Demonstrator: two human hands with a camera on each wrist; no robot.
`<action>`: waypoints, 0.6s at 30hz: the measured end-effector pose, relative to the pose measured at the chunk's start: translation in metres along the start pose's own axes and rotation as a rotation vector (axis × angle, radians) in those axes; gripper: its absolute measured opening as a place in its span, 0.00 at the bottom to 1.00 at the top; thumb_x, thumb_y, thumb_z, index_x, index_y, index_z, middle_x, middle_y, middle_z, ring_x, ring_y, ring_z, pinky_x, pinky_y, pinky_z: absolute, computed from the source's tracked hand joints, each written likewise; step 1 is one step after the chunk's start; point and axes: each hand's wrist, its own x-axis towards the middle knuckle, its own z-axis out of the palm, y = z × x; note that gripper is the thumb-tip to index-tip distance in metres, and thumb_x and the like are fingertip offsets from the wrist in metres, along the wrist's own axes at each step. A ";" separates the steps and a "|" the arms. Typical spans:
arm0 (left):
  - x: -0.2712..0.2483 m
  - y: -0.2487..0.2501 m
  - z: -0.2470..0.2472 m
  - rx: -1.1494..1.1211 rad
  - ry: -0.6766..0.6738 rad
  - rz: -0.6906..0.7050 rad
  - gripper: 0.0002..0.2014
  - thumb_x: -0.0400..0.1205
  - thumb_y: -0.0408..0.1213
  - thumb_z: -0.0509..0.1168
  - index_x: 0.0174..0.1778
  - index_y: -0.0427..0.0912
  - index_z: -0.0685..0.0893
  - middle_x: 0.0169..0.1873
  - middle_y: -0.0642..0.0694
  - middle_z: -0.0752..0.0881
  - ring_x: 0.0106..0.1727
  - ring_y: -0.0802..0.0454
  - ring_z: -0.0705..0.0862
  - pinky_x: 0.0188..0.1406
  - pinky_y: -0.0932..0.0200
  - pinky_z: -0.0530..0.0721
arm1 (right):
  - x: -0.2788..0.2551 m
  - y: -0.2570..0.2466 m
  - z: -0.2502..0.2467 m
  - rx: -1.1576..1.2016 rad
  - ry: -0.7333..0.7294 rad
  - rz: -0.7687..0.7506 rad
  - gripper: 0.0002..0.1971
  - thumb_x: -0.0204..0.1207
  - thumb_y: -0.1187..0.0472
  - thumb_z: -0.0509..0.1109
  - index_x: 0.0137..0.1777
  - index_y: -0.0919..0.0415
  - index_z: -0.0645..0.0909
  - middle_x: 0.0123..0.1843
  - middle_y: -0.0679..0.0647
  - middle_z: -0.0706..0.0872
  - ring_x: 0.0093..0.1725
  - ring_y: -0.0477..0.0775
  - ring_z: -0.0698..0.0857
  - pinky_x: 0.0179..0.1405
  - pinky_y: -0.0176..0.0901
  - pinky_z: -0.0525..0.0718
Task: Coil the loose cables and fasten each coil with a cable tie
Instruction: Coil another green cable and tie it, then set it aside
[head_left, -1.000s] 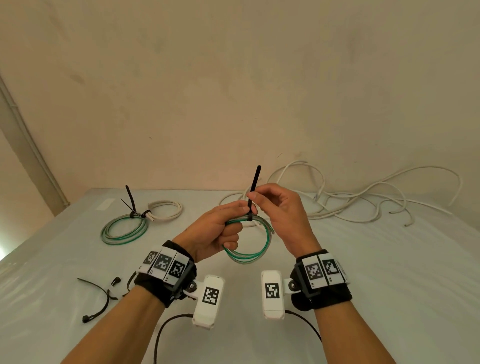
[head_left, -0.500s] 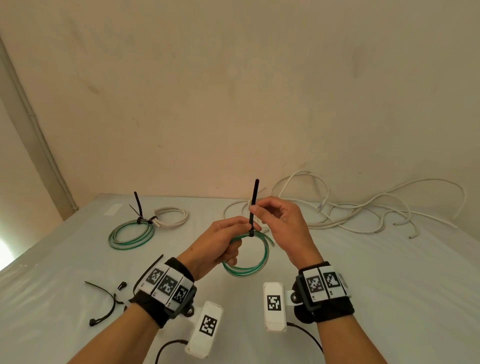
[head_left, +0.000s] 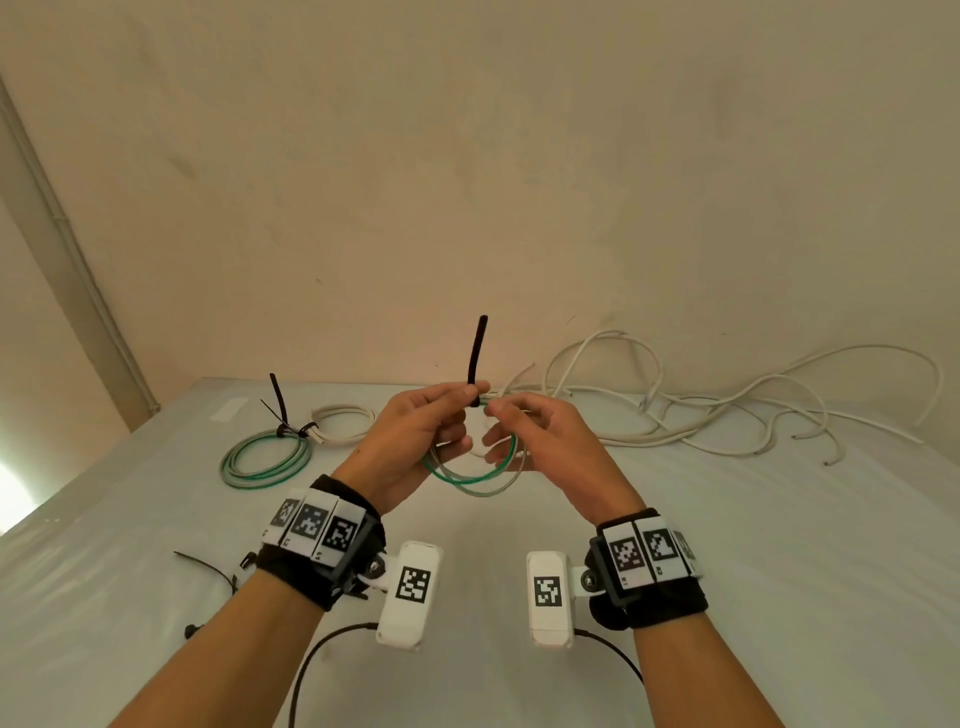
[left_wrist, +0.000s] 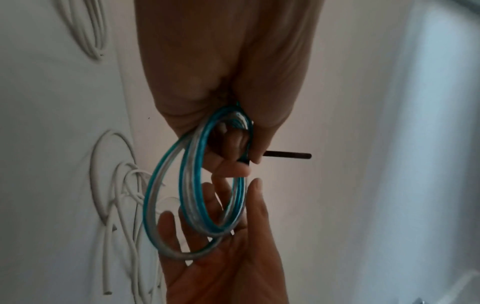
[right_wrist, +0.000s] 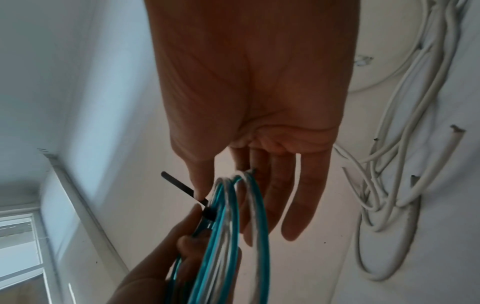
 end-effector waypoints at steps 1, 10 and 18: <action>0.003 0.001 0.000 -0.006 0.014 0.010 0.13 0.86 0.35 0.70 0.63 0.33 0.90 0.30 0.49 0.74 0.30 0.57 0.74 0.43 0.60 0.90 | 0.000 0.000 -0.001 -0.003 -0.015 -0.002 0.15 0.87 0.51 0.71 0.61 0.63 0.88 0.47 0.60 0.94 0.42 0.57 0.93 0.50 0.53 0.93; -0.006 -0.016 -0.001 0.067 0.092 0.041 0.13 0.81 0.36 0.75 0.62 0.40 0.92 0.43 0.38 0.91 0.37 0.47 0.89 0.51 0.49 0.92 | 0.002 0.008 0.001 -0.049 0.117 0.038 0.14 0.91 0.55 0.66 0.57 0.65 0.88 0.41 0.60 0.93 0.34 0.55 0.92 0.35 0.46 0.90; -0.012 -0.027 0.007 0.002 0.222 0.093 0.16 0.77 0.36 0.80 0.60 0.36 0.91 0.33 0.41 0.85 0.23 0.52 0.77 0.33 0.58 0.86 | 0.005 0.009 0.021 0.573 0.084 0.193 0.12 0.92 0.61 0.63 0.62 0.71 0.82 0.31 0.50 0.67 0.26 0.45 0.66 0.27 0.37 0.79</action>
